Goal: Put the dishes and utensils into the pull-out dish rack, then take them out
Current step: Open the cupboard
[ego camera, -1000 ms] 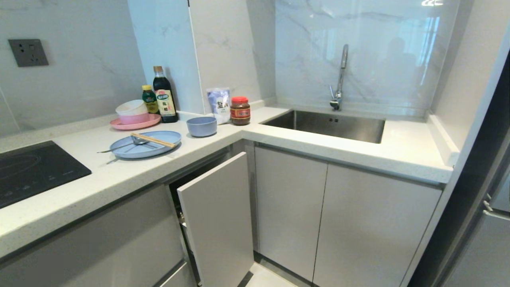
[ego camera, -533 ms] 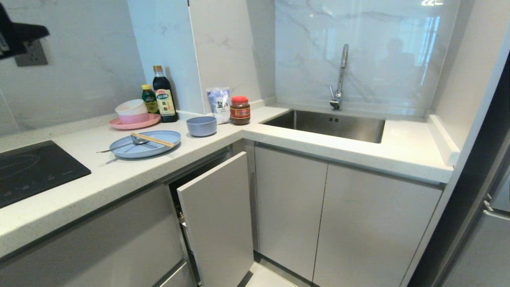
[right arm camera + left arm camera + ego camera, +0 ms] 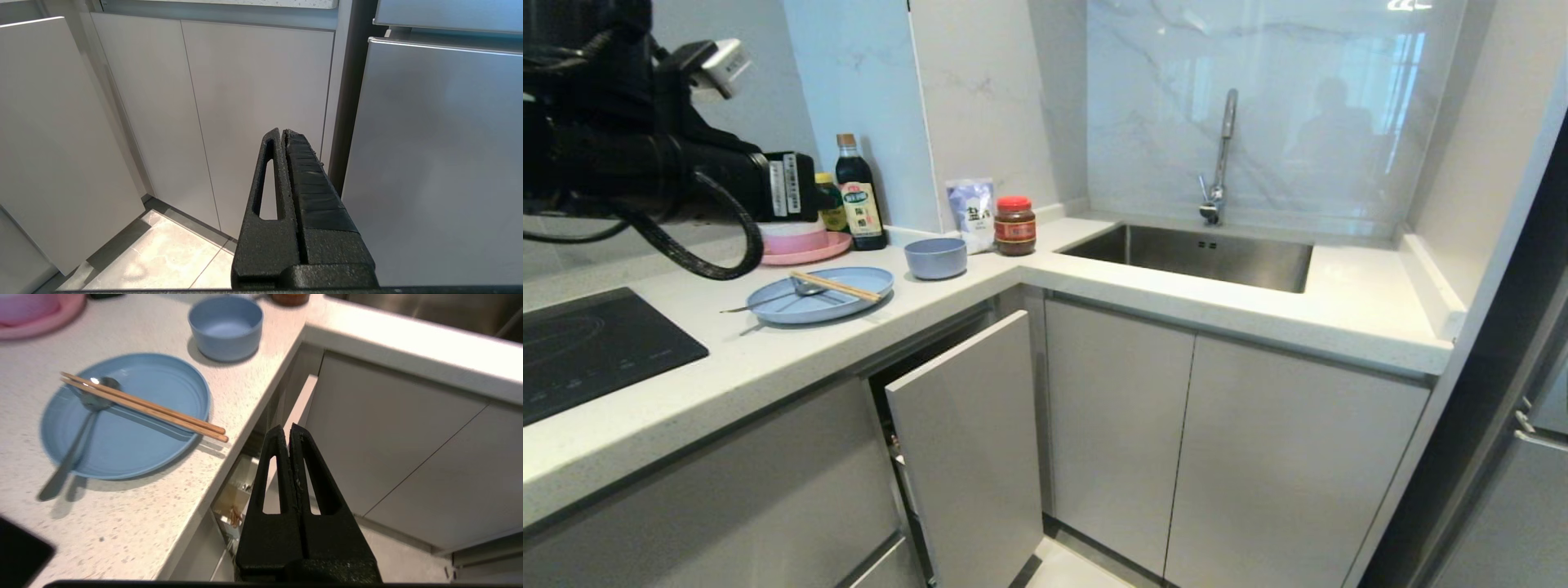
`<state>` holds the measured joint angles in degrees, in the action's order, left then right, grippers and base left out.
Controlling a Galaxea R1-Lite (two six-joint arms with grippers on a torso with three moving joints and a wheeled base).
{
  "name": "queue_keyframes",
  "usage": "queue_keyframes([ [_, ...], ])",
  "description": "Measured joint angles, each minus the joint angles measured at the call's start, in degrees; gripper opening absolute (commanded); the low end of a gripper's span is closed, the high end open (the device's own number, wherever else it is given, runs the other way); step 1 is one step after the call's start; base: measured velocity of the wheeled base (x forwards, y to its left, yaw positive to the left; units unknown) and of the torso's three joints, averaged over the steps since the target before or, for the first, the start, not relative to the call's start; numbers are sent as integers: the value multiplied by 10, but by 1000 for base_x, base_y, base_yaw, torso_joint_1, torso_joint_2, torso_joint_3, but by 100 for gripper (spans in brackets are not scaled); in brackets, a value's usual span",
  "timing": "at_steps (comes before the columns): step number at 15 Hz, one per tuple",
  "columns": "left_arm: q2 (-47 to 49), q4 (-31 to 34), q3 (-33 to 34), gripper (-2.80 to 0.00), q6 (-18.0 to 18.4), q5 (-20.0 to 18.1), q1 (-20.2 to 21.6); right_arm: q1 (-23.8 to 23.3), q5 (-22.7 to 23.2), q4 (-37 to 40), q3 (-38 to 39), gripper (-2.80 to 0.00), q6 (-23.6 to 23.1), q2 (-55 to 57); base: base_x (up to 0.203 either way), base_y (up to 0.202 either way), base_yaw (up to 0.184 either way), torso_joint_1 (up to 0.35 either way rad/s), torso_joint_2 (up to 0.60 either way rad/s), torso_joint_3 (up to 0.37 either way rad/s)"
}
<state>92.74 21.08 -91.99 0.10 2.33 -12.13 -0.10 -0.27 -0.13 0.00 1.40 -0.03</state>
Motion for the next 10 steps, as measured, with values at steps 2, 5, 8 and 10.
queue_keyframes([
  [2, 39, 2, -9, -280, 1, 31, -9, 0, 0, 0, 0, -280, 0, 0, 0, 0, 0, 0, 0, 0],
  [5, 97, 3, -26, -280, 10, 73, -13, 0, 0, 0, 0, -280, 0, 0, 0, 0, 0, 0, 0, 0],
  [8, 149, 9, -44, -280, 11, 77, -14, 0, 0, 0, 0, -280, 0, 0, 0, 0, 0, 0, 0, 0],
  [10, 182, 43, -69, -280, 10, 77, -14, 0, 0, 0, 0, -280, 0, 0, 0, 0, 0, 0, 0, 0],
])
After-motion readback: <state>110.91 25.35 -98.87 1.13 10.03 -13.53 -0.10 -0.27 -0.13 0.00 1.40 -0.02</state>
